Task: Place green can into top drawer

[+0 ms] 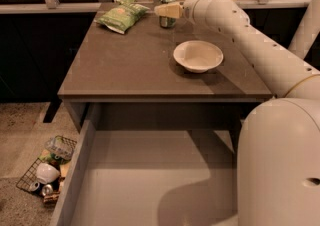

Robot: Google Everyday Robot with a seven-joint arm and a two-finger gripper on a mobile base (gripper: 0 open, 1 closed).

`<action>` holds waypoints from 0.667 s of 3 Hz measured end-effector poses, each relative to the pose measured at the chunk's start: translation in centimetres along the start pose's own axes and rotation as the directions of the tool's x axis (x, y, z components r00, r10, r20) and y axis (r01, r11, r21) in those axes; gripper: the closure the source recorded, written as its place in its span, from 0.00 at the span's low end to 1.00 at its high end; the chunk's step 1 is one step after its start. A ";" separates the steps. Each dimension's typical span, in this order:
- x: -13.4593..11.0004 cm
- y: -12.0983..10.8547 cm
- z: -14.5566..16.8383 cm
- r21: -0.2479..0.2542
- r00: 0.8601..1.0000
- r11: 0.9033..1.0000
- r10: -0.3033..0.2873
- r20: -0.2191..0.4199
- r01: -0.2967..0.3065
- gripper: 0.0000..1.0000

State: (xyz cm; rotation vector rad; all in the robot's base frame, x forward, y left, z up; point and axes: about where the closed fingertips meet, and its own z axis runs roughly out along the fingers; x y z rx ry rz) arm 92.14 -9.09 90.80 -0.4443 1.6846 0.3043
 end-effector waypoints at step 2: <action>0.4 0.8 2.3 -0.058 1.000 0.998 -0.003 0.001 0.003 0.00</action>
Offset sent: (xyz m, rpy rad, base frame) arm 0.0261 0.0208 -0.0057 0.0081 -0.0053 0.0859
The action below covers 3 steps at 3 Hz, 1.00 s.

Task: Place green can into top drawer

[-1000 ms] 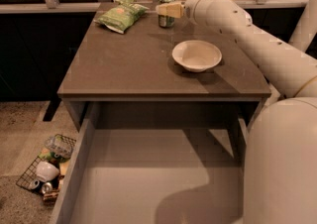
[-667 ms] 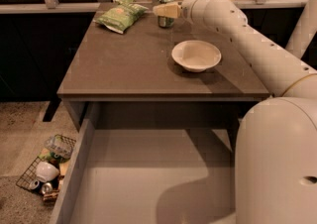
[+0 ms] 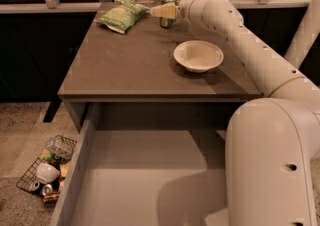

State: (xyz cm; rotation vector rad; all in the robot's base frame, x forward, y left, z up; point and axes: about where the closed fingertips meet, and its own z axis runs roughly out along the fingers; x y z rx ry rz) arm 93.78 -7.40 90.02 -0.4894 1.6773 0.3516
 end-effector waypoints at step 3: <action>0.3 1.4 3.4 -0.060 0.999 0.998 0.031 0.014 -0.030 0.41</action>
Offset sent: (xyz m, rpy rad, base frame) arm 0.0283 0.0250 -0.0066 0.0486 0.0066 0.0630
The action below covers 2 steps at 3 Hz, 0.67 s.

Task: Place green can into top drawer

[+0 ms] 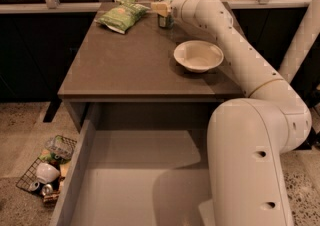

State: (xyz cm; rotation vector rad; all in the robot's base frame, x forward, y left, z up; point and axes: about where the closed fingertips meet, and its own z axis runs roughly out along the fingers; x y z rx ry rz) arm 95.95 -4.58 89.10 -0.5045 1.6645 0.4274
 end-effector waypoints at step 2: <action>0.3 0.5 0.4 -0.007 1.000 1.000 0.001 -0.004 -0.001 0.87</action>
Offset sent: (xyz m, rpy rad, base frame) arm -0.0002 0.0025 -0.0018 -0.0008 0.0023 0.0030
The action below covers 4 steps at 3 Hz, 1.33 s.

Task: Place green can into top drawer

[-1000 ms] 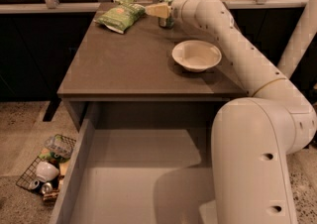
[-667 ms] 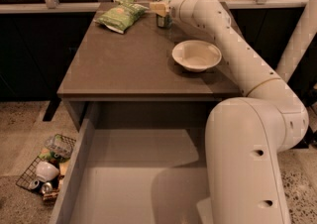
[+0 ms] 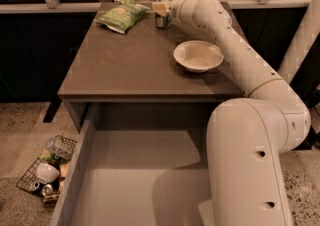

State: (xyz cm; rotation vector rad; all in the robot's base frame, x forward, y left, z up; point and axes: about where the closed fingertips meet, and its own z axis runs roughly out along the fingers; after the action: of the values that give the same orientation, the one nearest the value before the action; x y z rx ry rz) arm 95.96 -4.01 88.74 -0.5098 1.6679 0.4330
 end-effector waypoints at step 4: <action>-5.1 1.6 -2.0 0.009 0.999 0.999 -0.051 -0.019 0.052 1.00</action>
Offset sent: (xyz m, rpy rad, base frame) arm 0.0002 0.0028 -0.0016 0.0001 0.0019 0.0031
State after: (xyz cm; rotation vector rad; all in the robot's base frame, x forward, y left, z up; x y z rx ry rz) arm 94.08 -3.29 94.10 -0.5498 1.6699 0.3832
